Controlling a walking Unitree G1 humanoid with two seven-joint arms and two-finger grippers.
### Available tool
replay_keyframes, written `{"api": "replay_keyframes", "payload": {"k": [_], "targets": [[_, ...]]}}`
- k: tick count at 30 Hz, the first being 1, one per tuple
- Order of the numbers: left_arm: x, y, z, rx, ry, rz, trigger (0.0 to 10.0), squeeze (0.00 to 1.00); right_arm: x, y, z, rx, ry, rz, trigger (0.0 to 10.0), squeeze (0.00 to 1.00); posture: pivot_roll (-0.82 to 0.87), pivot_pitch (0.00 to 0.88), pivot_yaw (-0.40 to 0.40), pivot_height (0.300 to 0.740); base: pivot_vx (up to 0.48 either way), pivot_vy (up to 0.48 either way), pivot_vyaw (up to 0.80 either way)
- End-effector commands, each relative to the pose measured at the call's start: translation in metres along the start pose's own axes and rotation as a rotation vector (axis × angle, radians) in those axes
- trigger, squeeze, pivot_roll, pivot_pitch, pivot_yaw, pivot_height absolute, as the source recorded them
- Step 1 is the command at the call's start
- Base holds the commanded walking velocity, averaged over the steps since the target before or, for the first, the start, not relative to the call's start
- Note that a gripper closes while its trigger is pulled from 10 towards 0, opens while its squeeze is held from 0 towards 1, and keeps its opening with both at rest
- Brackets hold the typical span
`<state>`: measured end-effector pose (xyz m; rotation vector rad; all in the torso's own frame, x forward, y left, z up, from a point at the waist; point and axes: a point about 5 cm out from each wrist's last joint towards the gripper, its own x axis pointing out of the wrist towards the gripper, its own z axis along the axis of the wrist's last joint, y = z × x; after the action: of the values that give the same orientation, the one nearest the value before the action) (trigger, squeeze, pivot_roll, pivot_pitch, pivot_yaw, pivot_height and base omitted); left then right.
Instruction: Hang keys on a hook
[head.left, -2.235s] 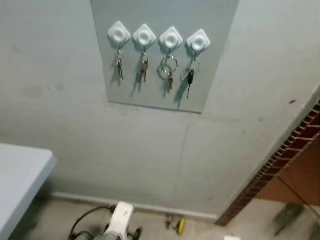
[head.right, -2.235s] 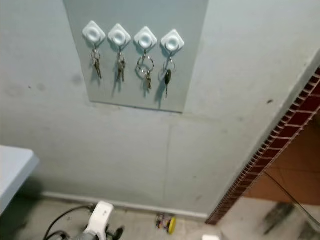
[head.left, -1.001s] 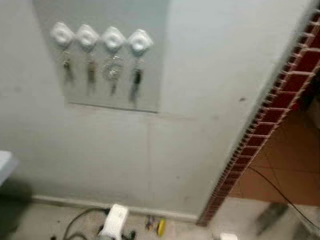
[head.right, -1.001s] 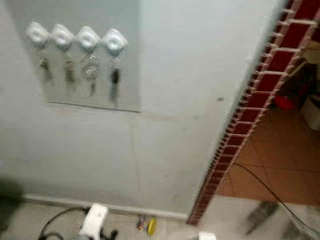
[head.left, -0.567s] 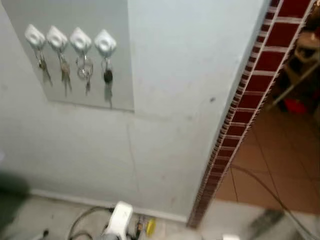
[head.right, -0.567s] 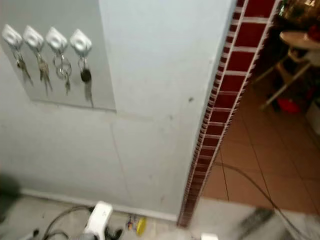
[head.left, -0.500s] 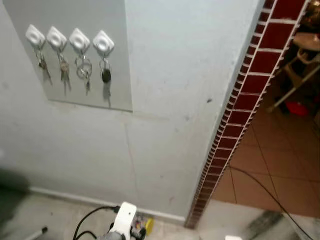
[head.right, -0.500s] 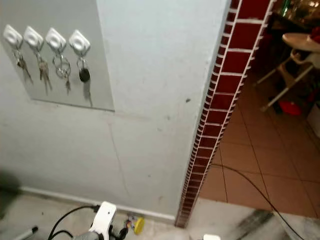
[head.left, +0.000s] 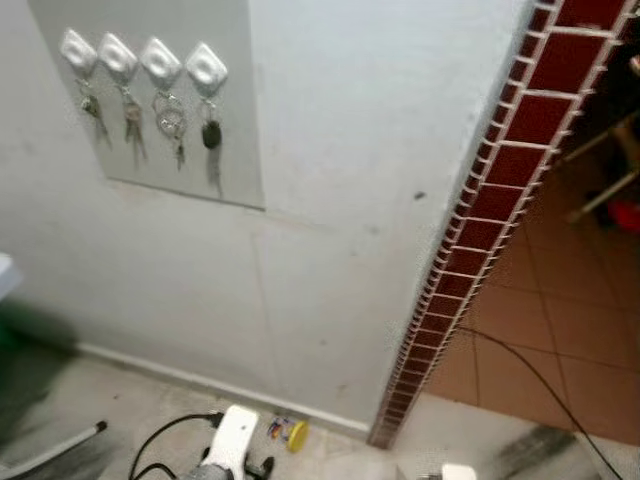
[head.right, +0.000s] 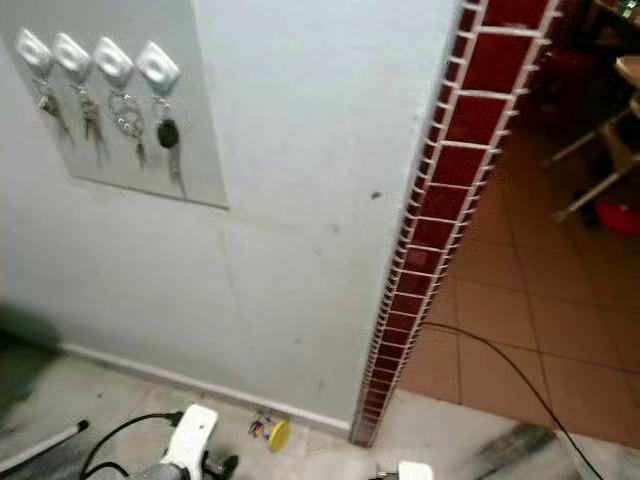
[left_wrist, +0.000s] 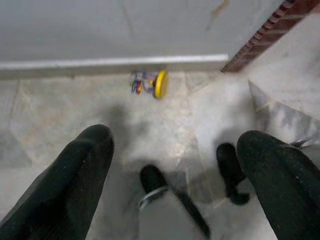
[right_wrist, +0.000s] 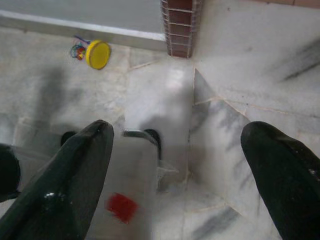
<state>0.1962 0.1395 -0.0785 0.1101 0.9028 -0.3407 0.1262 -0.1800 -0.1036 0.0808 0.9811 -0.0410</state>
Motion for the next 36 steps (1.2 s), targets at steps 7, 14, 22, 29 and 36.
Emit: {"api": "replay_keyframes", "payload": {"k": [7,14,22,29,36], "targets": [[0.0002,0.0002,0.0002,-0.035,-0.002,0.008,10.0,0.0,-0.0005,0.0016,-0.0036,0.005,0.017,0.003,10.0,0.0,-0.14,0.0,-0.018,0.74,0.0,-0.343,0.0],[0.0003,0.0011,0.0017,-0.034,-0.006,0.006,10.0,0.0,-0.0002,0.0017,-0.0028,0.004,0.016,0.005,10.0,0.0,-0.13,0.0,-0.02,0.74,0.0,0.0,0.0],[0.0003,0.0012,0.001,-0.033,0.003,0.005,10.0,0.0,0.0003,0.0026,-0.0017,-0.001,0.016,0.008,10.0,0.0,-0.14,0.0,-0.019,0.74,0.0,0.0,0.0],[0.0001,0.001,-0.0005,-0.04,0.011,0.007,10.0,0.0,0.0002,0.0025,-0.0021,-0.003,0.018,0.008,10.0,0.0,-0.14,0.0,-0.019,0.74,0.0,0.399,0.0],[-0.0001,0.0011,-0.0014,-0.027,0.015,0.006,10.0,0.0,0.0003,0.003,-0.002,-0.008,0.018,0.01,10.0,0.0,-0.14,0.0,-0.019,0.74,0.0,0.202,0.0]]}}
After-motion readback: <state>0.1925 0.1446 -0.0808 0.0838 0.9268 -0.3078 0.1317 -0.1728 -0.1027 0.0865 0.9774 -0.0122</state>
